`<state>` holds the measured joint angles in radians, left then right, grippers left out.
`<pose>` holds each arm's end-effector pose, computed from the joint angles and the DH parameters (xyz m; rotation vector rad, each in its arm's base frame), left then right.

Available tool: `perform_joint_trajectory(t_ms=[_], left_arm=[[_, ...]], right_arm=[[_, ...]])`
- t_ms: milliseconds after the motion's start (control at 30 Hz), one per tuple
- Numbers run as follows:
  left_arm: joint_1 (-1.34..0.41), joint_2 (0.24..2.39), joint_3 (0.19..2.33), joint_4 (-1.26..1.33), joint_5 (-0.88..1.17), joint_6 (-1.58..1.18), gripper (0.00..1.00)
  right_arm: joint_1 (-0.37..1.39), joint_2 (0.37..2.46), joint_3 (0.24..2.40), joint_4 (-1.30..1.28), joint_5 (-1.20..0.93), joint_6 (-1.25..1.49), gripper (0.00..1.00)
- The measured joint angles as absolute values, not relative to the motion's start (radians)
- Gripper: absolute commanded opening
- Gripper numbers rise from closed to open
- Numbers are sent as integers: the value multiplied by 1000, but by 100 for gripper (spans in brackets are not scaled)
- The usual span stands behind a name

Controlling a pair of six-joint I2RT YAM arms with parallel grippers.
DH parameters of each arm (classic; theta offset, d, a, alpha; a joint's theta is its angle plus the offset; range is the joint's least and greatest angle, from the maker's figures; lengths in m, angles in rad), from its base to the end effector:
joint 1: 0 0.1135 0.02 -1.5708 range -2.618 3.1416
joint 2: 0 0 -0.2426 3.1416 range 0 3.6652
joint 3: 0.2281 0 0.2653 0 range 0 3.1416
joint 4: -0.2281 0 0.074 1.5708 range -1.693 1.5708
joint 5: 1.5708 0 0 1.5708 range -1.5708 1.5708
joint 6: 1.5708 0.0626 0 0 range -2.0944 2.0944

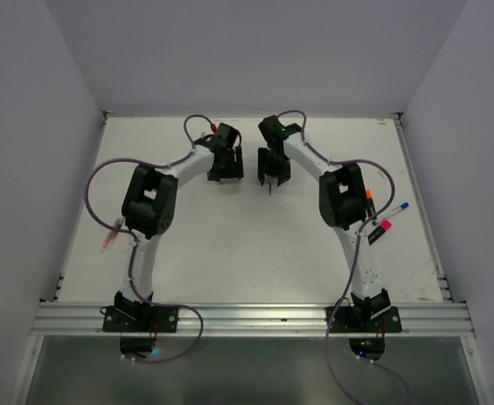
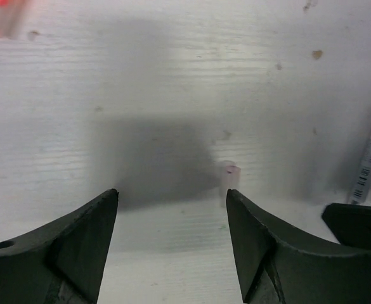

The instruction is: Open the pen caps

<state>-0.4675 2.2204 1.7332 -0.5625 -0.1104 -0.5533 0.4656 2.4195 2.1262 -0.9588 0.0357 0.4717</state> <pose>0.4414 -0.2151 0.1206 -0.1513 2.6221 -0.2154 0.4563 0.2268 0.1269 0.0168 2.8369 0.1607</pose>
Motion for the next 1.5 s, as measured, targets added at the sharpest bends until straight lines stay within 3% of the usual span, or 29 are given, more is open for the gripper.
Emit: perform_joint_trajectory(t_ms=[200,367,533,1367,1433,1500], left_arm=[[-317,2196,1718,-475,18,-464,66],[-212,2253,1887,-439,76,-333,64],[-213,2300,1994,-373,121,-244,59],[-236,2360,1845,-272,96,-75,36],[-239,2360,1843,-270,90,-75,26],[-243,2360,1843,-270,79,-72,10]], right_arm=[[451,2340,2120,-1027,22,462,58],[445,2155,2009,-1032,-28,455,58],[445,2025,1938,-1034,-72,446,57],[445,2024,1893,-1059,-102,406,57],[445,2024,1891,-1059,-102,406,57],[445,2024,1891,-1059,-101,406,57]])
